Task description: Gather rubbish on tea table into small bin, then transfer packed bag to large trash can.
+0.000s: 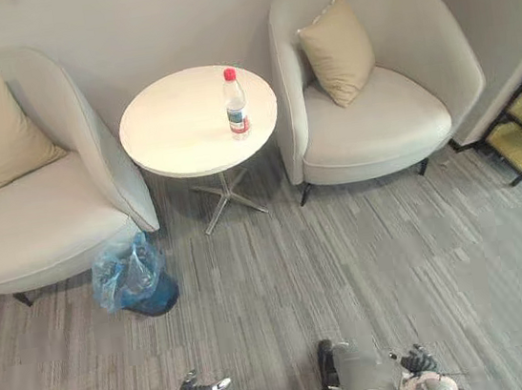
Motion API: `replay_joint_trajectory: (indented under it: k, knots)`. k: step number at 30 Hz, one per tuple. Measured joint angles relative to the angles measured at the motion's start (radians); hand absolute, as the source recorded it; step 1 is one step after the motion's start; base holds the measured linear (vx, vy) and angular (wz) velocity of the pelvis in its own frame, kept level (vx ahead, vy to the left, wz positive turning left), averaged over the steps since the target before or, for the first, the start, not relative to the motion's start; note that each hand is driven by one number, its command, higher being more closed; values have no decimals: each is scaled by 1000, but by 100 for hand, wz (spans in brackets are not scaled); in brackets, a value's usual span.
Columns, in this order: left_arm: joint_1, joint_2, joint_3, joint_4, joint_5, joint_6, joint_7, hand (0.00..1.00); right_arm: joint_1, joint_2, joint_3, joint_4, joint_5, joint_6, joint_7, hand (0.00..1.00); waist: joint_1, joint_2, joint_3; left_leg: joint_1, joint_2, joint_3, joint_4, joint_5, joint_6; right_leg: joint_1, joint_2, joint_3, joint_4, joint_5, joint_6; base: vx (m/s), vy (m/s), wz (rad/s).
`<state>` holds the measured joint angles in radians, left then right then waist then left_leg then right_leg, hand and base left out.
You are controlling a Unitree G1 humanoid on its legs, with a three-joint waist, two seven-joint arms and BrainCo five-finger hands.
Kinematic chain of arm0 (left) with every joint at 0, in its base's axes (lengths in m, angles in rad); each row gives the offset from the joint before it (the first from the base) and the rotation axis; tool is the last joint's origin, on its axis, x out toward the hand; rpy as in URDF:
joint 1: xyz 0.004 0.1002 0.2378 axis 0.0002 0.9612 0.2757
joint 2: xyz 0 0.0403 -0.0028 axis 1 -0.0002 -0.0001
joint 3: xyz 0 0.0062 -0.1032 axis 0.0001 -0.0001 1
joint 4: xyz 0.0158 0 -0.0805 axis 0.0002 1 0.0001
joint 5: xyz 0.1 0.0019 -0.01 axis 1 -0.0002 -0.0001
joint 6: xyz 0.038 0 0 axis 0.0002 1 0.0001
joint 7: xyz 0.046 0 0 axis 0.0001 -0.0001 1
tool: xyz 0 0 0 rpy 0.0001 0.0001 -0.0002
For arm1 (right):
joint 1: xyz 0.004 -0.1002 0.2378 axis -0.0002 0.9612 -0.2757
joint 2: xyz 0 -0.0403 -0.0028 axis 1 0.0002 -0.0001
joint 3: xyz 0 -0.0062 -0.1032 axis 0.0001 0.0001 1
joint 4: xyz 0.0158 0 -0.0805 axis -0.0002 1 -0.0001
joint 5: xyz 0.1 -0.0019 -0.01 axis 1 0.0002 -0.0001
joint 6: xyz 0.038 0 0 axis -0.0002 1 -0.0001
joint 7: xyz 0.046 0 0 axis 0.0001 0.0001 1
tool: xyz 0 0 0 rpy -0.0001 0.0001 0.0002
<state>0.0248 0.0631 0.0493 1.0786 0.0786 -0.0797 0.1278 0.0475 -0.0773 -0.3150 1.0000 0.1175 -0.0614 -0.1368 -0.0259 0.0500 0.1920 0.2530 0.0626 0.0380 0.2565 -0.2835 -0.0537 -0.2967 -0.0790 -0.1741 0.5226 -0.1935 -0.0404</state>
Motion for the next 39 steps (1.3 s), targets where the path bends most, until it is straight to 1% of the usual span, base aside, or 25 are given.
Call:
replay_joint_trajectory:
  k: [2, 3, 4, 5, 6, 9, 11, 12, 13, 15, 18, 19, 21, 23, 24, 25, 28, 29, 30, 31, 32, 33, 34, 37, 39]
  knots:
    - [-1, -37, 22, -16, 10, -1, -8, 0, 11, 1, 2, -1, 2, 0, -2, 0, -1, 2, 6, -70, 37, -19, 204, 16, -30, 77, 21, -27, -45, -27, -6, 272, -198, 53]
    - [-3, -39, 45, -36, 10, -1, -14, 0, 20, 4, 6, -3, 2, 0, -2, 0, -1, -3, 11, -152, 70, -19, 400, 52, -74, 131, 30, -50, -80, -38, -13, 221, -164, 55]
    - [-2, -40, 52, -57, 9, -1, -16, 0, 25, 7, 6, -4, 3, -1, -6, 0, 3, -11, 19, -243, 115, -3, 594, 47, -82, 188, 42, -73, -105, -53, -18, 199, -148, 47]
    - [-2, -40, 52, -69, 9, -1, -16, 0, 28, 8, 6, -4, 5, -1, -8, 0, 8, -10, 19, -281, 136, 16, 653, 43, -86, 213, 48, -84, -117, -59, -21, 196, -113, 28]
    - [-2, -40, 50, -78, 8, -1, -16, 0, 30, 11, 4, -4, 8, -2, -11, 0, 17, -12, 20, -327, 159, 51, 692, 35, -70, 248, 48, -99, -134, -61, -20, 167, -68, 13]
    - [-4, -41, 47, -91, 7, -3, -15, 0, 29, 20, 1, -4, 13, -8, -16, 0, 26, -15, 21, -404, 145, 123, 554, 1, -42, 326, 35, -98, -204, -60, -1, 197, 7, 7]
    - [-9, -37, 36, -91, 6, -3, -13, 0, 15, 23, 1, 1, 13, -7, -20, 0, 26, -18, 25, -428, 81, 132, 313, 14, -29, 364, 10, -90, -239, -65, 17, 251, 124, 1]
    - [-9, -37, 19, -86, 6, -3, -7, 0, 12, 21, 1, 8, 13, -7, -20, 0, 26, -15, 23, -418, 48, 112, 147, 72, -38, 367, 6, -78, -249, -65, 37, 309, 190, -40]
    - [-13, -18, -4, -72, 6, -3, -1, 0, -3, 22, 5, 43, 11, -5, -20, 0, 46, -29, 22, -372, 17, 129, 53, 172, -17, 370, -3, -23, -258, -65, 63, 246, 138, -45]
    - [-20, -5, -10, -56, -1, -3, 0, 0, -14, 48, 8, 48, 9, -2, -19, 0, 42, -43, 15, -368, -1, 139, 48, 163, 8, 403, -9, 5, -328, -40, 80, 271, 119, -23]
    - [-32, 4, -9, -42, -1, -3, -2, 0, -15, 58, 6, 50, -1, 1, -15, 0, 42, -59, 16, -378, -24, 154, 104, 100, 35, 437, -32, 42, -377, -28, 93, 339, 189, -12]
    - [-32, 3, -6, -39, -2, -3, -1, 0, -17, 56, 5, 52, -2, 1, -13, 0, 44, -62, 15, -360, -34, 169, 93, 64, 41, 431, -46, 61, -353, -42, 112, 213, 160, -47]
    - [-29, 1, -4, -35, -4, -2, -3, 0, -26, 51, 7, 71, -22, 2, -1, 0, 65, -61, 12, -295, -55, 208, 37, 30, 45, 336, -74, 127, -138, -71, 149, 258, 218, -64]
    - [-25, 9, -10, -22, -11, 1, -5, 0, -28, 46, 7, 53, -33, -1, 6, 0, 56, -67, 6, -220, -79, 218, -4, 31, 60, 206, -95, 165, 192, -50, 187, 259, 154, -14]
    - [-23, 20, -29, -9, -13, 1, -5, 0, -28, 49, 7, 52, -36, 0, 8, 0, 43, -71, 3, -181, -88, 213, -10, 27, 65, 166, -112, 154, 322, -64, 185, 323, 47, 37]
    - [-22, 25, -38, 0, -14, 1, -5, 0, -29, 48, 12, 51, -38, 0, 10, 0, 33, -77, -2, -143, -91, 196, -26, 27, 66, 143, -121, 115, 383, -88, 163, 335, 16, 48]
    - [-20, 13, -37, 3, -23, 1, -4, 0, -31, 46, 18, 35, -38, -2, 11, 0, 31, -56, 1, -75, -46, 157, -48, 27, 65, 83, -96, -11, 296, -142, 88, 385, -73, 38]
    - [-20, 11, -37, 3, -23, 1, -4, 0, -33, 45, 19, 31, -38, -6, 11, 0, 28, -51, 2, -67, -34, 146, -47, 27, 65, 66, -81, -20, 254, -143, 82, 330, -126, 32]
    - [-20, 10, -37, 4, -23, 1, -5, 0, -35, 45, 26, 25, -38, -8, 12, 0, 23, -49, 2, -52, -19, 135, -47, 27, 65, 41, -56, -15, 169, -129, 76, 279, -145, 30]
    - [-12, 13, -36, 4, -22, 1, -5, 0, -35, 45, 40, 22, -38, -8, 11, 0, 22, -56, -1, -35, -16, 121, -47, 25, 61, 34, -34, 1, 33, -64, 67, 386, -209, 31]
    - [-8, 21, -36, 3, -21, 0, -5, 0, -25, 46, 50, 20, -38, -8, 11, 0, 20, -73, -10, -25, -30, 107, -45, 20, 45, 44, -32, 23, -85, 51, 53, 487, -258, 23]
    - [-16, 12, -29, 16, -21, 1, -4, 0, -28, 37, 47, 22, -35, -8, 13, 0, 17, -53, -8, -7, -16, 83, -40, 1, 16, 51, -18, 26, -83, 108, 22, 462, -217, 9]
    - [-13, -18, -24, 15, -18, -1, -5, 0, -31, 11, 45, 22, -38, -9, 10, 0, 24, -14, -19, -27, 6, 70, -25, 14, 1, 54, -1, 23, -91, 102, 16, 354, -155, 4]
    - [-24, -54, 9, 14, -1, -1, -6, 0, -30, -2, 37, 27, -33, -7, 10, 0, 15, 10, -21, -26, 18, 30, -42, 73, -24, 80, -2, -11, -114, 77, 11, 261, -132, 28]
    - [-32, -74, 10, 10, -1, -1, -5, 0, -26, 1, 38, 28, -32, -7, 8, 0, 9, 13, -15, -28, 36, 3, 34, 82, -36, 162, 7, -54, -159, 56, 12, 263, -174, 66]
